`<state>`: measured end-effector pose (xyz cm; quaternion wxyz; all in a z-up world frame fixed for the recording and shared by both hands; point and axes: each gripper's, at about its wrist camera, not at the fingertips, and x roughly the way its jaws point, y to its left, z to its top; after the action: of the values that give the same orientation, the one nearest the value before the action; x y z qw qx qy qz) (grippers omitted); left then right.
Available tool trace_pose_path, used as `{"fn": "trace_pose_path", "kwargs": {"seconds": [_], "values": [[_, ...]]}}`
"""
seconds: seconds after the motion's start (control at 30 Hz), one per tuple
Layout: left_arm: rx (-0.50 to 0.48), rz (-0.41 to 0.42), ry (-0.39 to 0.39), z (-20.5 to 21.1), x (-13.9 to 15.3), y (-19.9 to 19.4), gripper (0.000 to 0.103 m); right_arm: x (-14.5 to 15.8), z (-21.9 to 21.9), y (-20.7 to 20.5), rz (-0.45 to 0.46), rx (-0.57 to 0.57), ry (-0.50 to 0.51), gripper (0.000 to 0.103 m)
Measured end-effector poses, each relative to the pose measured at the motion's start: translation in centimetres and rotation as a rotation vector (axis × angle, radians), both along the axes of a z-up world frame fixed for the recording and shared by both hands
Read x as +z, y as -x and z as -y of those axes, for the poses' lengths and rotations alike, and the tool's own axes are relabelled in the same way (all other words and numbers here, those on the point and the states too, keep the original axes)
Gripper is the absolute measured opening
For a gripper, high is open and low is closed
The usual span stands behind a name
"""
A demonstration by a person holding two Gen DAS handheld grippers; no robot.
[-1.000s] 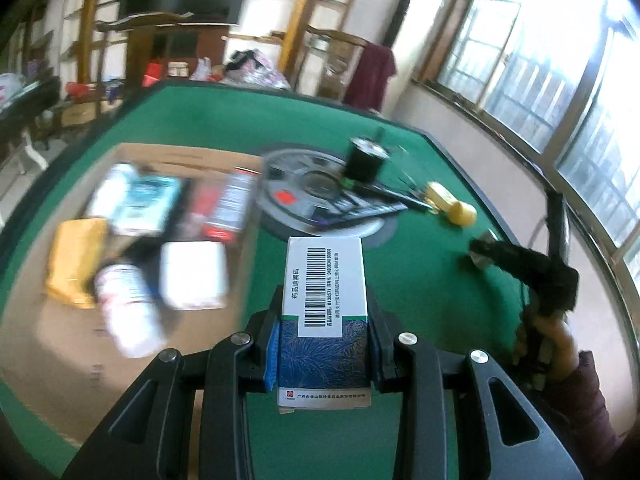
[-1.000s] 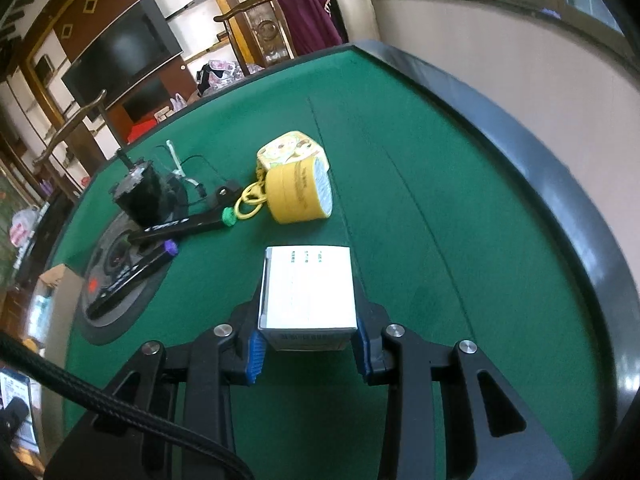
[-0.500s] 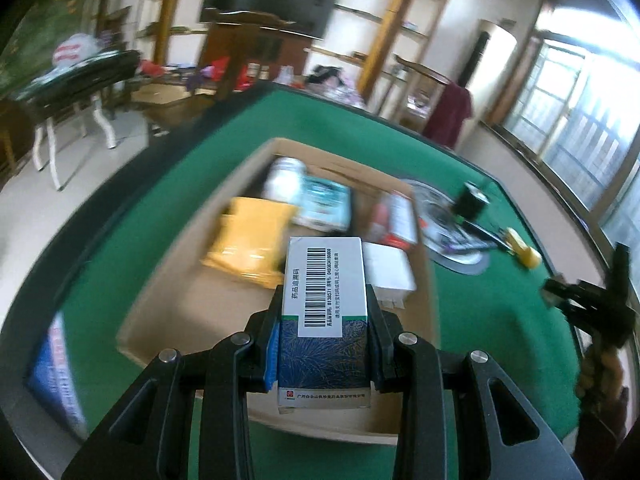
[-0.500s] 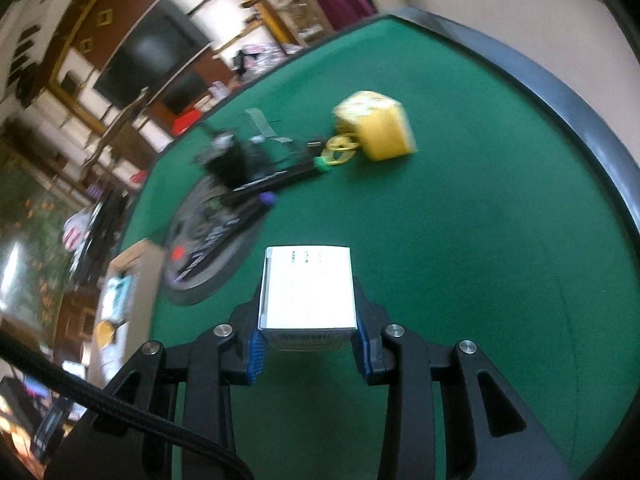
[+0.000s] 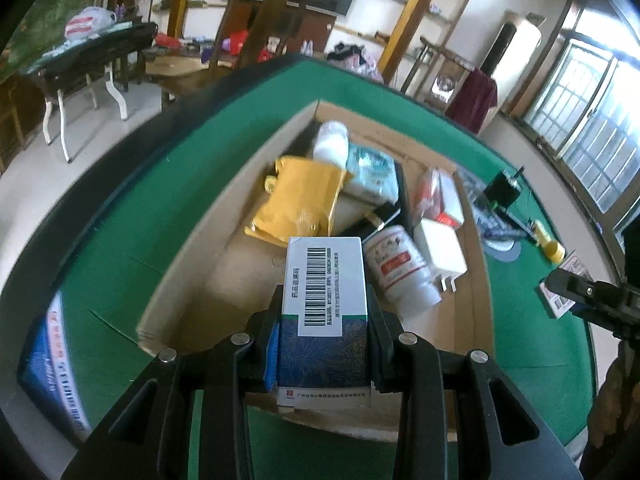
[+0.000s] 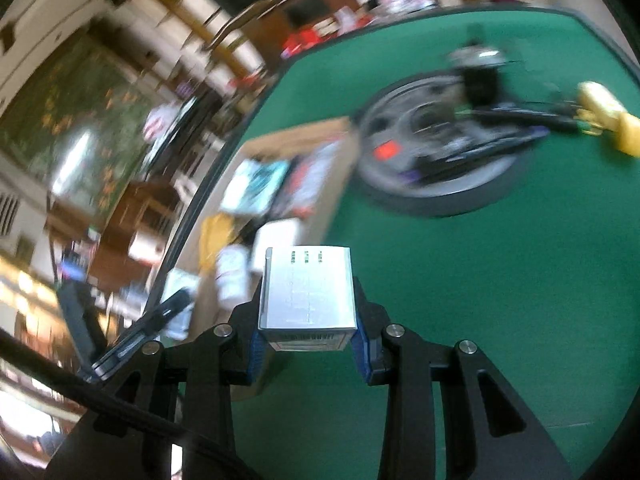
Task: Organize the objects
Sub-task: 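Carry the medicine box and white box into the tray and open both tools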
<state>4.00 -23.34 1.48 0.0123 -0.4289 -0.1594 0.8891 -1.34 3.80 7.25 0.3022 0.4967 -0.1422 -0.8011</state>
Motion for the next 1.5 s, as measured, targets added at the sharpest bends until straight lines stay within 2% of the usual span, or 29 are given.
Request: {"fn": "trace_pose_path", "kwargs": {"seconds": [0.17, 0.33, 0.43, 0.53, 0.63, 0.7, 0.77, 0.93, 1.03, 1.27, 1.4, 1.5], "values": [[-0.001, 0.01, 0.091, 0.2, -0.2, 0.4, 0.03, -0.6, 5.9, -0.4, -0.019, 0.114, -0.083, 0.033], [0.003, 0.028, 0.163, 0.1, -0.7, 0.9, 0.03, -1.9, 9.3, -2.0, -0.025, 0.207, -0.131, 0.033], [0.005, 0.018, 0.153, 0.3, -0.7, 0.6, 0.03, -2.8, 11.4, -2.8, -0.025, 0.251, -0.162, 0.033], [0.003, 0.006, 0.088, 1.0, -0.5, 0.4, 0.033, -3.6, 13.1, -3.3, -0.047, 0.28, -0.218, 0.033], [0.018, -0.004, 0.024, 2.0, -0.1, 0.1, 0.035, -4.0, 13.8, -3.6, -0.077, 0.291, -0.27, 0.033], [0.041, -0.019, -0.022, 3.0, 0.3, -0.4, 0.042, -4.2, 14.2, -3.9, -0.098, 0.296, -0.304, 0.033], [0.067, -0.038, -0.035, 3.6, 0.7, -0.8, 0.054, -4.5, 14.4, -4.0, -0.112, 0.299, -0.328, 0.033], [0.102, -0.055, -0.017, 4.2, 1.1, -1.5, 0.055, -4.8, 15.0, -4.5, -0.145, 0.307, -0.371, 0.033], [0.117, -0.063, 0.015, 4.2, 1.4, -1.4, 0.061, -4.7, 15.8, -4.7, -0.16, 0.315, -0.389, 0.033], [0.136, -0.076, 0.061, 4.2, 2.0, -2.2, 0.062, -4.4, 16.3, -5.6, -0.198, 0.328, -0.429, 0.033], [0.14, -0.085, 0.078, 3.9, 2.6, -2.7, 0.063, -3.7, 15.6, -5.9, -0.214, 0.314, -0.417, 0.042], [0.139, -0.096, 0.11, 3.4, 3.0, -3.1, 0.063, -3.1, 15.0, -6.2, -0.226, 0.302, -0.401, 0.042]]}}
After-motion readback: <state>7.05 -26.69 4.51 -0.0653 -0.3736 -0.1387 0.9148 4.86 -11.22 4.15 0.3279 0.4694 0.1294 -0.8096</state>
